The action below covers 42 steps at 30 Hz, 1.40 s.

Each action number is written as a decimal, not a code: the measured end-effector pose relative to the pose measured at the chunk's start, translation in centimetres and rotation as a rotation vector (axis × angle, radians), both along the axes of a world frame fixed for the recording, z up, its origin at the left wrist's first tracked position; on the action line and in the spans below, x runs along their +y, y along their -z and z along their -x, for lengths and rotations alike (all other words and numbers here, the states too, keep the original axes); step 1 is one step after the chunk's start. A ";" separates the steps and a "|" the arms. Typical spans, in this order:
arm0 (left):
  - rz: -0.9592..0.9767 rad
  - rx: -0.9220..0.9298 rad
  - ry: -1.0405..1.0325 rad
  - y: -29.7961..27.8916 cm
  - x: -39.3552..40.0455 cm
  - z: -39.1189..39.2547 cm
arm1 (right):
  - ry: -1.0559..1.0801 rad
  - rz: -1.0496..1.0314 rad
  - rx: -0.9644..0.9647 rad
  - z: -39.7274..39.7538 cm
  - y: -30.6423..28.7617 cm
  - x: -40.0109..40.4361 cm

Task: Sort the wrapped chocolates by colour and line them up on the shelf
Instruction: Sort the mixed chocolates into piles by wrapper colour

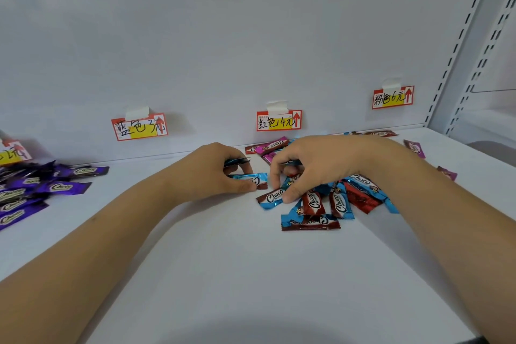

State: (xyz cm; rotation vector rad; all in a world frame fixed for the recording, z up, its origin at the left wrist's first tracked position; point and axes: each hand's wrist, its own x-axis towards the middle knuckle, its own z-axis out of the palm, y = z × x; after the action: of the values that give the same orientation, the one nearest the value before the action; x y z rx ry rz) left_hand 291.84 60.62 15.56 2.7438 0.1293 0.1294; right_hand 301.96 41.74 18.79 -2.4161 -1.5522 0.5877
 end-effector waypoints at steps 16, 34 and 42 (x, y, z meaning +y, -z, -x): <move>0.282 -0.146 -0.049 0.7 0.9 -0.1 | 0.150 -0.471 0.144 0.6 -0.4 0.4; 0.267 0.009 0.204 -1.0 -4.5 1.7 | 0.163 -0.098 0.046 -1.7 -0.3 -1.0; 0.196 0.090 0.236 -0.9 -5.1 1.5 | 0.124 0.037 0.035 -2.0 -0.2 -1.2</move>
State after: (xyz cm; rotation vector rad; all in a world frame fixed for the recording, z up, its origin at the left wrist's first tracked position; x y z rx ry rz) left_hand 290.33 55.54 16.45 2.5453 -0.1504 -0.0686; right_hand 303.93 40.56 19.02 -2.4929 -1.3780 0.6356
